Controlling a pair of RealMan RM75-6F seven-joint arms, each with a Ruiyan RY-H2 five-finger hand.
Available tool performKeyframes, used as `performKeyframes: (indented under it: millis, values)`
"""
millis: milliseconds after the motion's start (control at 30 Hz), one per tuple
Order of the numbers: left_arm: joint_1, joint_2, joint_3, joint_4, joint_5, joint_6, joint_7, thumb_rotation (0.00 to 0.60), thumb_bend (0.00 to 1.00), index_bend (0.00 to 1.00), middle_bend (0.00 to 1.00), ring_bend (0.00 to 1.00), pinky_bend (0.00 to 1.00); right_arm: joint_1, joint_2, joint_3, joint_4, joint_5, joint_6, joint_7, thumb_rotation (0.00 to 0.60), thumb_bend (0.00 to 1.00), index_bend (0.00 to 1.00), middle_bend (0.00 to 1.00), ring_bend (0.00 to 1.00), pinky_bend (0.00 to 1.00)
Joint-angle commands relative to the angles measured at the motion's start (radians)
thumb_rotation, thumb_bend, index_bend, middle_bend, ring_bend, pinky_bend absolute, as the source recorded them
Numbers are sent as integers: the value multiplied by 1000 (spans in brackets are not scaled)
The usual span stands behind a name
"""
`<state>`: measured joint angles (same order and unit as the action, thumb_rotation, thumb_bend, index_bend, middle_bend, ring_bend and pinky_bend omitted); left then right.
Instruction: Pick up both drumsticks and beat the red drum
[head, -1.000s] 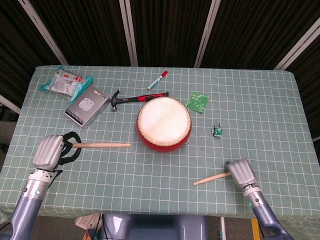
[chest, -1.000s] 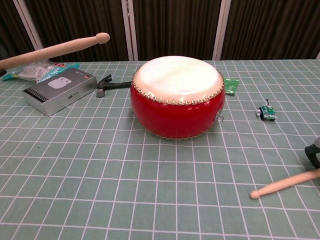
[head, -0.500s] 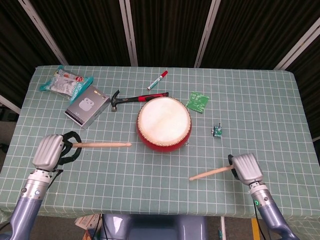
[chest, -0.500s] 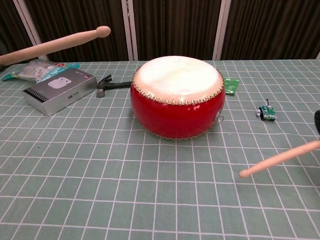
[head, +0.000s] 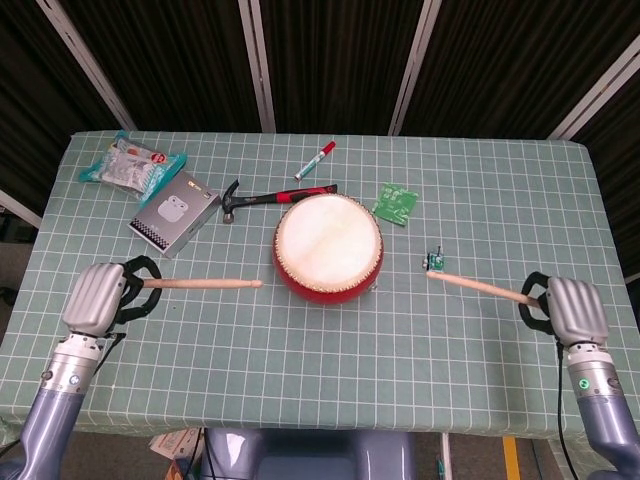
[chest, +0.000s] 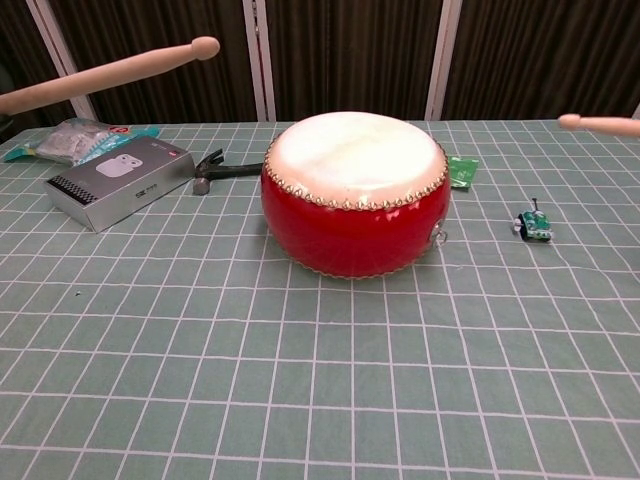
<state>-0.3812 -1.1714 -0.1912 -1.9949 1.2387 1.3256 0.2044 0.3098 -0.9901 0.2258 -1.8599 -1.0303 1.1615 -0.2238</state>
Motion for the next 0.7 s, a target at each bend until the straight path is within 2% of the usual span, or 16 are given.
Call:
performKeyframes:
  millis: [33, 233, 467, 700]
  values:
    - [-7, 0, -16, 12, -11, 0, -9, 600, 613, 753, 1000, 1000, 1000, 11, 26, 46, -13, 82, 12, 10, 600, 654, 1000, 1000, 1000, 1000]
    - [-30, 19, -79, 31, -54, -7, -57, 600, 613, 753, 1000, 1000, 1000, 55, 36, 83, -50, 171, 13, -28, 600, 654, 1000, 1000, 1000, 1000]
    - [-78, 36, -146, 68, -133, -64, -104, 600, 614, 756, 1000, 1000, 1000, 114, 30, 98, -74, 221, -2, -84, 600, 654, 1000, 1000, 1000, 1000]
    - [-157, -21, -202, 147, -221, -117, -112, 600, 618, 763, 1000, 1000, 1000, 186, -9, 107, -38, 312, -30, -138, 600, 654, 1000, 1000, 1000, 1000]
